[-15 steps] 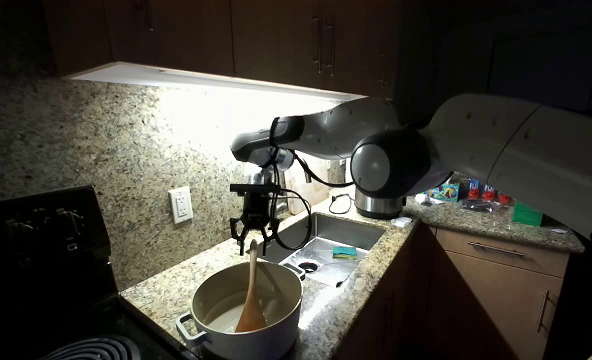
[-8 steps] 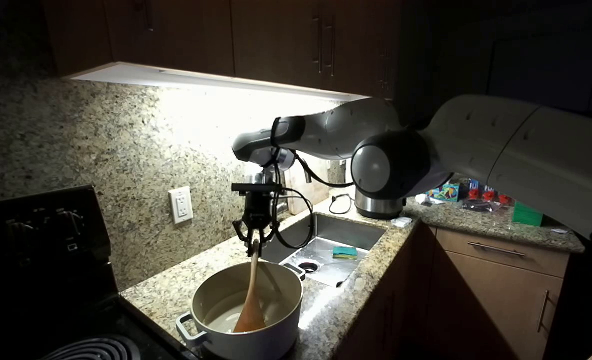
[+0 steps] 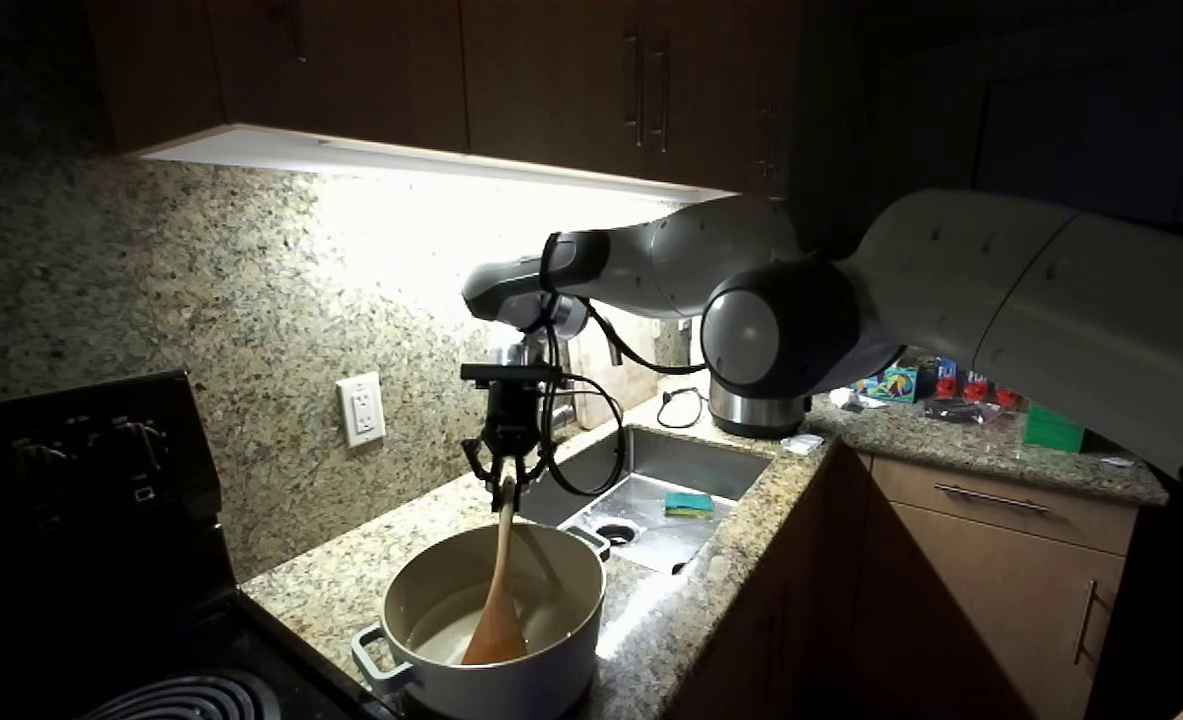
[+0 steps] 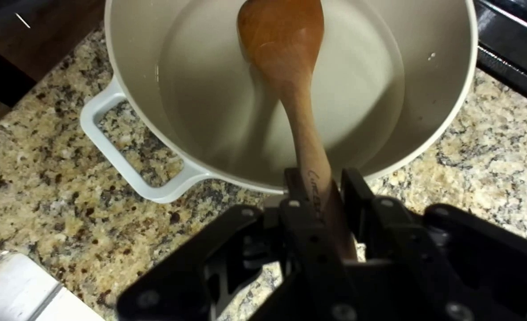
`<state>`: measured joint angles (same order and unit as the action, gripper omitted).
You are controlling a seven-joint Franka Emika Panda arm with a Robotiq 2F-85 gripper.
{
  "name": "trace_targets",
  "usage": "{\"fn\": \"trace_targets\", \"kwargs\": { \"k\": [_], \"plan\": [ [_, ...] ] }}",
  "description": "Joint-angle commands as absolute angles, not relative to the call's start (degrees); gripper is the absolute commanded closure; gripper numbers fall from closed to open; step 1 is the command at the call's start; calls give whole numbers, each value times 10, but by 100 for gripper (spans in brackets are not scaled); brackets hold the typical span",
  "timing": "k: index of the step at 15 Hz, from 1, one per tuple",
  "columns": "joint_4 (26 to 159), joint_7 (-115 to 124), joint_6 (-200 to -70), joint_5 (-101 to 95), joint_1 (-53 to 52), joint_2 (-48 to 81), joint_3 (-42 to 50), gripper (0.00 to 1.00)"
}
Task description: Hold the wooden spoon and stir in the pot on the countertop.
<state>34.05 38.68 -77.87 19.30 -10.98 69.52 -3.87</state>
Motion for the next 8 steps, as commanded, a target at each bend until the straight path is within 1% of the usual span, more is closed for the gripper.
{"fn": "trace_targets", "kwargs": {
  "k": [1, 8],
  "plan": [
    [340, 388, -802, 201, -116, 687, -45, 93],
    [347, 406, -884, 211, -136, 682, -49, 93]
  ]
}}
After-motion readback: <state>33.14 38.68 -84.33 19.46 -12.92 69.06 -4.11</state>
